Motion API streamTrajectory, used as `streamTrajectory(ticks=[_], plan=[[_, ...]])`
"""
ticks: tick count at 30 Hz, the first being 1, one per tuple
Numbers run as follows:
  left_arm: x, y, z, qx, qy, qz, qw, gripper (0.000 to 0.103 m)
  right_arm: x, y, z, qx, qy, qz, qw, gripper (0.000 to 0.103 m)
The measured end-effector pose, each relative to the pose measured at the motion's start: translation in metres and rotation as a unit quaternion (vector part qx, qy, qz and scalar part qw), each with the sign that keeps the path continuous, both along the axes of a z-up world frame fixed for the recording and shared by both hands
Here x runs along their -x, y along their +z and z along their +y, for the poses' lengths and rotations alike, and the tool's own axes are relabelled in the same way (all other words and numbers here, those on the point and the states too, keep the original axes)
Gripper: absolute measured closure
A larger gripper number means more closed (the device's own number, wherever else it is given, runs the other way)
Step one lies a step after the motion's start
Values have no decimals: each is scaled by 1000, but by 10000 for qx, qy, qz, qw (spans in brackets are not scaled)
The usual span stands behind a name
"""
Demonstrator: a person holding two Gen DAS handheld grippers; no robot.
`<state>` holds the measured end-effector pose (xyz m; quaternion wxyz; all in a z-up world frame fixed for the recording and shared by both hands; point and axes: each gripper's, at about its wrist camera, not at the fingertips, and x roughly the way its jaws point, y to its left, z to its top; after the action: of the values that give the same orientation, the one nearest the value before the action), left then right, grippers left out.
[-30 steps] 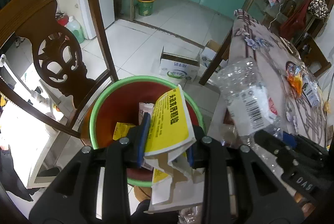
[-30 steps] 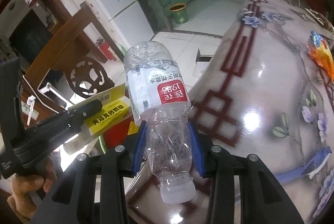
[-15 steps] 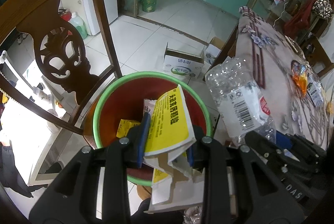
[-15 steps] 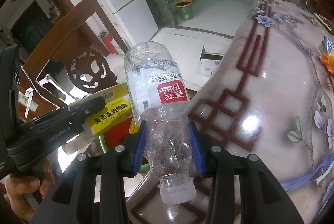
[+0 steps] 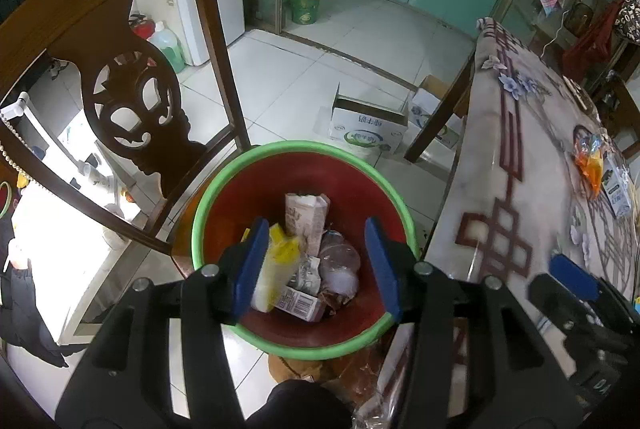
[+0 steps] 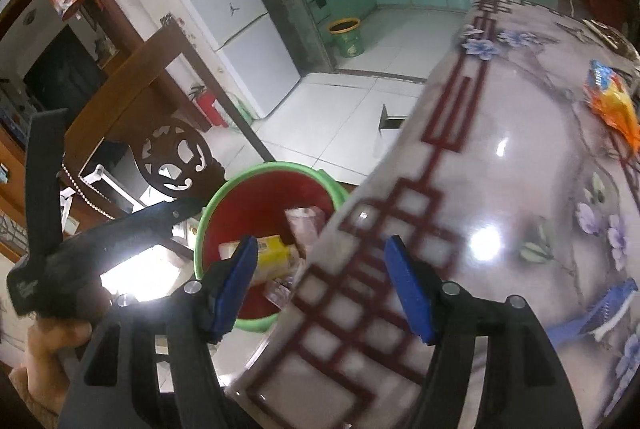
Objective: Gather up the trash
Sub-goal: 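Open both grippers over the red bucket to drop bottle and yellow box, then grasp the white toothpaste box with the right gripper while the left gripper grasps the orange snack bag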
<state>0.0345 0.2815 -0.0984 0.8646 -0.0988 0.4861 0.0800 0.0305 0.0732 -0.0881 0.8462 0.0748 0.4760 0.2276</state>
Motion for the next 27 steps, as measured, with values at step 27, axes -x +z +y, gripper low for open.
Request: streamTrajectory(ticks=[27], plan=[[-29, 36, -163, 477, -1069, -226, 9929, 27, 39, 13, -288, 1169, -1758, -103, 9774, 28]])
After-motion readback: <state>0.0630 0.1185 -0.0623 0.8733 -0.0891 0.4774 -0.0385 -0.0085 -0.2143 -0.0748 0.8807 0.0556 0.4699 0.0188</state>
